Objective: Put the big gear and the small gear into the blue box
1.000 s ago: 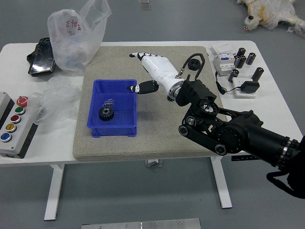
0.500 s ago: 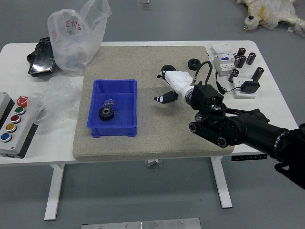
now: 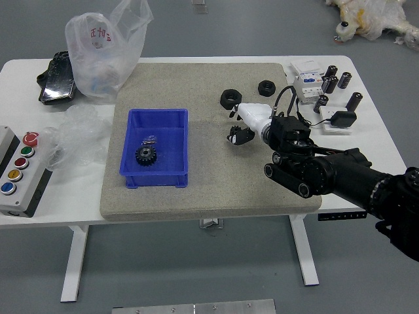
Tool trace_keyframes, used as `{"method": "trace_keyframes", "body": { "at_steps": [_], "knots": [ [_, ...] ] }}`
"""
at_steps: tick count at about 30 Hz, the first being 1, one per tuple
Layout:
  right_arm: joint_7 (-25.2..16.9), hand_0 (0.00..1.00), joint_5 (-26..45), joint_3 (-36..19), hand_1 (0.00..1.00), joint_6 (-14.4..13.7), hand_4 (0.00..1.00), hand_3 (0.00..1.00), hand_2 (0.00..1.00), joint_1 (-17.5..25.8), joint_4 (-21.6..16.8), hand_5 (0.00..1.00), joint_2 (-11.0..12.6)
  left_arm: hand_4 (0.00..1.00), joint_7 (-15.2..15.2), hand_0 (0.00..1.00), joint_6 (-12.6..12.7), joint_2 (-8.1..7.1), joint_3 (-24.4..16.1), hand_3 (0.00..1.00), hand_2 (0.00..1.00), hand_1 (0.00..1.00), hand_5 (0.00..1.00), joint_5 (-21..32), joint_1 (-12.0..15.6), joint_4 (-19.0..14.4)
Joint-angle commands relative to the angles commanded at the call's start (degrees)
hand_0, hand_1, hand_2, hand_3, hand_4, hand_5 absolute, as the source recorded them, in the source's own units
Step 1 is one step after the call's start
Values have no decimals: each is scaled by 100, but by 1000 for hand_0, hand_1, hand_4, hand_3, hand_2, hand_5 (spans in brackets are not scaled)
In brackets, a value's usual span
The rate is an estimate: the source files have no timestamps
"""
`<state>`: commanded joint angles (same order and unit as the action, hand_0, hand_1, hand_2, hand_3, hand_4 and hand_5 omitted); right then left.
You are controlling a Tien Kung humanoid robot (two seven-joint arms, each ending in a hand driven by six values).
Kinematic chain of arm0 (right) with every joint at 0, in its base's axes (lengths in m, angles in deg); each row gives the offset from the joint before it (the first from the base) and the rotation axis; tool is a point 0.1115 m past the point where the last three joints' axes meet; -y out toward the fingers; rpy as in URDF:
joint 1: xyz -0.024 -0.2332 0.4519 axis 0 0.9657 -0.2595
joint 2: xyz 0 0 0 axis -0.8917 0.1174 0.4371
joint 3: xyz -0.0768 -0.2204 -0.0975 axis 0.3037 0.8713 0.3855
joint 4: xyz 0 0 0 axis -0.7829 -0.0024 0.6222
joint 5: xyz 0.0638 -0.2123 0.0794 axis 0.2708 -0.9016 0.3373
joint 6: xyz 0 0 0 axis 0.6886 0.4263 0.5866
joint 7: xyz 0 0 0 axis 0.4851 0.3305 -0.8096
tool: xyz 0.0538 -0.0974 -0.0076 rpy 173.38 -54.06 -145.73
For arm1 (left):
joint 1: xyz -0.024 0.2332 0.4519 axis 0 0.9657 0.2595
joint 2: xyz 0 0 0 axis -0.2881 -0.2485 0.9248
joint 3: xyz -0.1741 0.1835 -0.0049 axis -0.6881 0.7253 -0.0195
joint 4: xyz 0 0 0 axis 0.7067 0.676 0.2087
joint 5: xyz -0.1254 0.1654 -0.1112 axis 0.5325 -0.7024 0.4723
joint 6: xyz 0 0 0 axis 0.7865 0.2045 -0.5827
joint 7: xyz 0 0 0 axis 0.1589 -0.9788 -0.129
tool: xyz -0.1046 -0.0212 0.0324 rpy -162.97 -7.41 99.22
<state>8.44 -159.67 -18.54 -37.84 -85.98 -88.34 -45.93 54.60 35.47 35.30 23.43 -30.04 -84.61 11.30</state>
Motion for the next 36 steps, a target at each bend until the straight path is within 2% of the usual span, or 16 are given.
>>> {"method": "trace_keyframes", "body": {
  "at_steps": [1,2,7,8,13,18,23,25,26,31,32,36],
  "knots": [
    [7,646,-31,-25,622,29,431,614,555,9,2,112,-6,693,-3,712,-1,1,-5,671,537,531,486,-5,1,0],
    [14,622,-64,-51,561,62,377,531,459,20,5,2,-11,693,-6,711,-3,3,-9,670,537,532,486,-9,2,-1],
    [54,622,-220,-193,561,248,377,531,459,76,38,2,-29,693,-10,711,-3,10,-7,670,537,532,486,-4,5,-2],
    [61,628,-245,-216,558,280,331,526,447,87,42,2,-31,693,-12,712,-3,11,-10,671,538,532,486,-6,8,-1],
    [70,628,-284,-238,558,323,331,526,447,106,23,2,-24,693,-11,712,0,11,-19,671,538,532,486,-11,15,0],
    [35,631,-151,-99,560,162,330,533,452,97,-43,2,13,693,-2,711,7,11,-1,671,538,532,485,10,12,1],
    [-96,632,282,260,569,-276,316,543,473,98,-144,2,110,695,-8,712,9,20,6,671,538,532,486,27,20,0],
    [-142,632,354,252,569,-349,316,543,473,97,-156,2,138,695,-12,712,9,22,3,671,538,532,486,24,26,-1],
    [-166,611,373,221,652,-371,400,672,679,95,-157,195,150,695,-14,712,8,22,0,671,538,532,487,21,29,-1],
    [-235,611,366,21,652,-418,400,672,679,79,-140,195,190,695,-19,712,5,23,-12,671,538,532,487,7,36,-2],
    [-243,617,359,-6,684,-425,509,734,758,77,-138,216,192,695,-19,712,4,24,-10,671,538,532,487,8,36,-2],
    [-255,617,366,-19,684,-438,509,734,758,78,-136,216,183,695,-24,712,0,26,-18,671,538,532,487,-4,37,-3]
  ]
}}
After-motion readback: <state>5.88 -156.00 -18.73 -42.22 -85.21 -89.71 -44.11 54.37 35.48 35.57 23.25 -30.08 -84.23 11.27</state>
